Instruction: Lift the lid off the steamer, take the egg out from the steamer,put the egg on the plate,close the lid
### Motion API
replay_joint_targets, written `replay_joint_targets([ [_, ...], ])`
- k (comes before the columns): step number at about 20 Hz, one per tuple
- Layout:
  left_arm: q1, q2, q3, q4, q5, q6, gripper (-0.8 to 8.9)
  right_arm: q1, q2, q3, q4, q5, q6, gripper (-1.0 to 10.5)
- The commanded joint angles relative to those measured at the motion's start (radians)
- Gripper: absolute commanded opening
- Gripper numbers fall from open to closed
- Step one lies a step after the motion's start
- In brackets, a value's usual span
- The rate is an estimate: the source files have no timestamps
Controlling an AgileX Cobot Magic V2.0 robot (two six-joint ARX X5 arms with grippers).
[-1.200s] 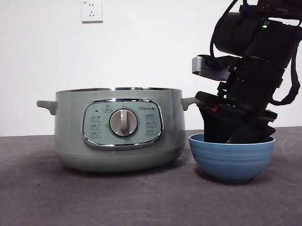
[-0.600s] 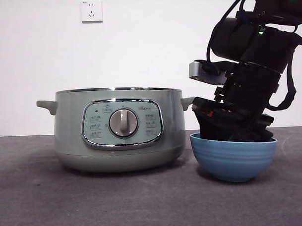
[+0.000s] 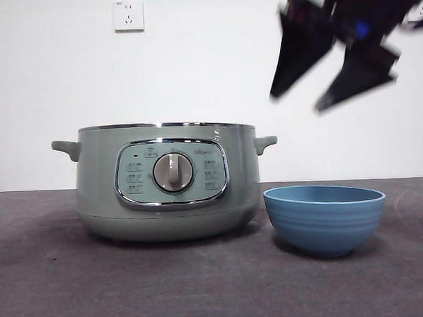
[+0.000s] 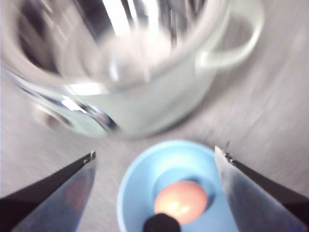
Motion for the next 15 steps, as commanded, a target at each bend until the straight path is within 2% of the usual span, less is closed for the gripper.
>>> replay_joint_targets([
  [1, 0.002, 0.019, 0.023, 0.082, 0.046, 0.002, -0.09, 0.002, -0.112, -0.008, -0.023, -0.002, 0.032, 4.2],
  [4, 0.001, 0.071, 0.023, 0.14, 0.097, 0.005, -0.09, 0.002, -0.274, -0.008, -0.097, -0.003, 0.058, 4.2],
  [8, -0.001, 0.169, 0.023, 0.228, 0.104, 0.023, -0.09, 0.002, -0.438, -0.008, -0.24, -0.004, 0.067, 4.2],
  [12, -0.001, 0.306, 0.023, 0.349, 0.183, 0.032, -0.09, 0.002, -0.541, -0.008, -0.326, -0.003, 0.085, 4.2],
  [15, -0.014, 0.426, 0.023, 0.423, 0.18, 0.041, -0.09, 0.002, -0.579, -0.008, -0.342, -0.003, 0.092, 4.2],
])
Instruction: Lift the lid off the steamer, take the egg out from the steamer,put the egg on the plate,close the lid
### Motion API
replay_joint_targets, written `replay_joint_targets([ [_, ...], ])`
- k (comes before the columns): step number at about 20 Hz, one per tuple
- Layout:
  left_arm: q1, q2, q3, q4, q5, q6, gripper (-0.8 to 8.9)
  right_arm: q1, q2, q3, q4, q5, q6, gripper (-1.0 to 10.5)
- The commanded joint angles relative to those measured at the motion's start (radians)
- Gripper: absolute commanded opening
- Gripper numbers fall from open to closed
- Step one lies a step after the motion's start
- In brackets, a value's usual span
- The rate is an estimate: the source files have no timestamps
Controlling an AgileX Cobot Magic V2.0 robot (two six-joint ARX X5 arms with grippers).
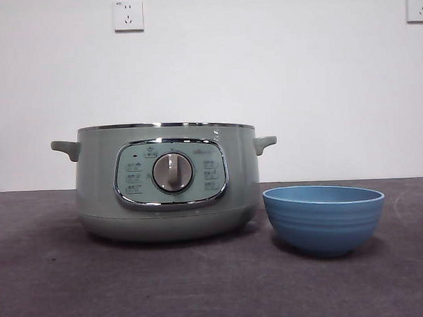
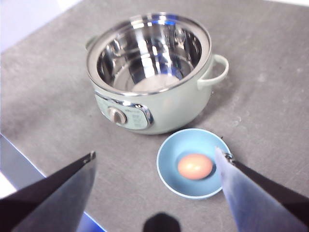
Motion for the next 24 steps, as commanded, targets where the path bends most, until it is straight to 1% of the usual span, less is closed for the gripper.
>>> replay_joint_targets([
  [1, -0.016, 0.083, 0.022, 0.079, 0.002, 0.027, -0.08, 0.002, -0.013, -0.008, -0.002, 0.0, 0.021, 4.2],
  [5, -0.021, 0.238, 0.022, 0.159, 0.002, 0.035, -0.08, 0.002, -0.016, -0.008, -0.001, 0.0, 0.024, 4.2],
  [8, -0.021, 0.323, 0.022, 0.217, 0.002, 0.035, -0.08, 0.002, -0.016, -0.008, 0.0, 0.001, 0.024, 4.2],
  [14, -0.021, 0.422, 0.022, 0.312, -0.002, 0.036, -0.09, 0.002, -0.016, -0.008, 0.007, 0.001, 0.027, 4.2],
  [19, -0.019, 0.479, 0.022, 0.315, -0.005, 0.035, -0.08, 0.002, -0.016, -0.008, 0.028, 0.002, 0.027, 4.1],
  [24, -0.019, 0.484, 0.016, 0.302, -0.012, 0.035, -0.09, 0.002, -0.016, -0.008, 0.029, 0.002, 0.027, 4.1],
])
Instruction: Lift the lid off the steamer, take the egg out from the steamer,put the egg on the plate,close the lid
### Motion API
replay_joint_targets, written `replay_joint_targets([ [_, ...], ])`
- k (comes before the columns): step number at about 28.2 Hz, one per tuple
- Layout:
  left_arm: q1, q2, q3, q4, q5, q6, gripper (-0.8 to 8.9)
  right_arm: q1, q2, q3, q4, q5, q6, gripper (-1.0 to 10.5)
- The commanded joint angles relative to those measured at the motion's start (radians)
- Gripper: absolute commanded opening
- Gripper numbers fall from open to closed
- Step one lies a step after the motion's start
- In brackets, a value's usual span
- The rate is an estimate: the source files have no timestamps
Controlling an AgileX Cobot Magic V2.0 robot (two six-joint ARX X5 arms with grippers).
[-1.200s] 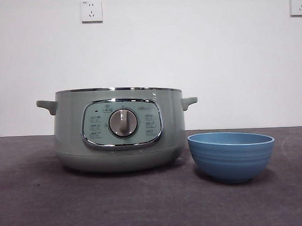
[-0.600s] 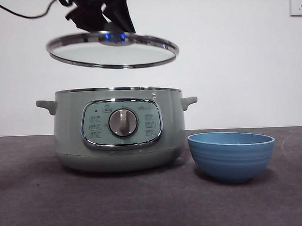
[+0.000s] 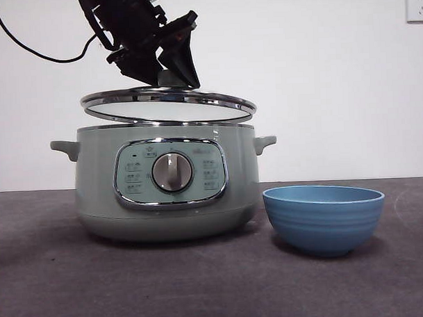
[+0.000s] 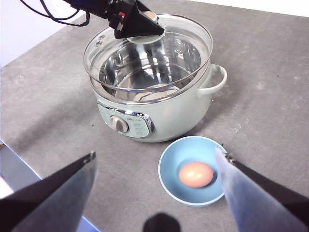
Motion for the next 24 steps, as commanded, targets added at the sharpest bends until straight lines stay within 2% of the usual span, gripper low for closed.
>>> replay_joint_targets([
  [1, 0.0, -0.009, 0.015, 0.014, -0.012, 0.013, -0.09, 0.002, -0.002, -0.008, 0.009, 0.002, 0.01, 4.1],
  [24, -0.002, 0.039, -0.016, -0.026, -0.015, 0.016, -0.09, 0.002, -0.002, -0.008, 0.008, -0.002, 0.01, 4.1],
])
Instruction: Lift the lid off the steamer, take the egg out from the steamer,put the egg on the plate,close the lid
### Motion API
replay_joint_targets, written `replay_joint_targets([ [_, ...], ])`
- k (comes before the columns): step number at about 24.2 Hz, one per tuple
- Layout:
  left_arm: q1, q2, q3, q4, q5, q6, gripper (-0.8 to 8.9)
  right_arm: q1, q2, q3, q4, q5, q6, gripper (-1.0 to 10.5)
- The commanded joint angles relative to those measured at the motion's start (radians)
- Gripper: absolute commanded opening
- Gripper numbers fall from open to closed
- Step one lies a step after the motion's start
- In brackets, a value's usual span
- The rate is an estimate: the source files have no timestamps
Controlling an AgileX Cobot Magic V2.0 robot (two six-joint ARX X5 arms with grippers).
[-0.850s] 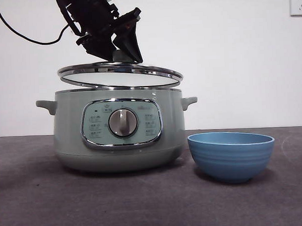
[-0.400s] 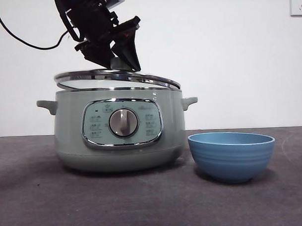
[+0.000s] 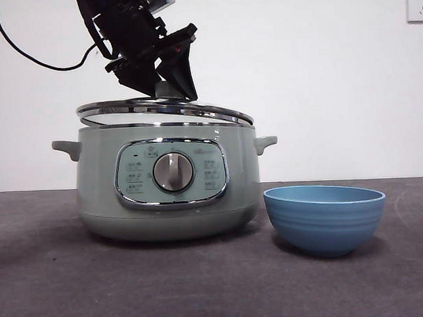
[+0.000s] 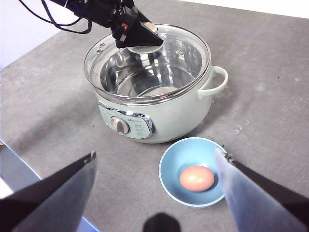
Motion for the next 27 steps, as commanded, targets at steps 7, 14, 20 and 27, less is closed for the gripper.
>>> replay_joint_targets([
  [7, -0.002, 0.015, -0.033, -0.025, 0.004, 0.008, 0.19, 0.002, -0.002, -0.008, 0.005, -0.002, 0.01, 4.1],
  [14, -0.002, 0.015, -0.035, -0.099, 0.003, 0.003, 4.13, 0.002, -0.002, -0.008, 0.005, -0.029, 0.01, 4.1],
  [20, -0.002, 0.01, -0.035, -0.106, 0.002, 0.0, 4.81, 0.002, -0.002, -0.008, 0.005, -0.029, 0.01, 4.1],
  [27, 0.0, -0.095, -0.032, -0.092, 0.0, 0.0, 4.8, 0.002, -0.002, -0.008, 0.004, -0.029, 0.009, 4.1],
])
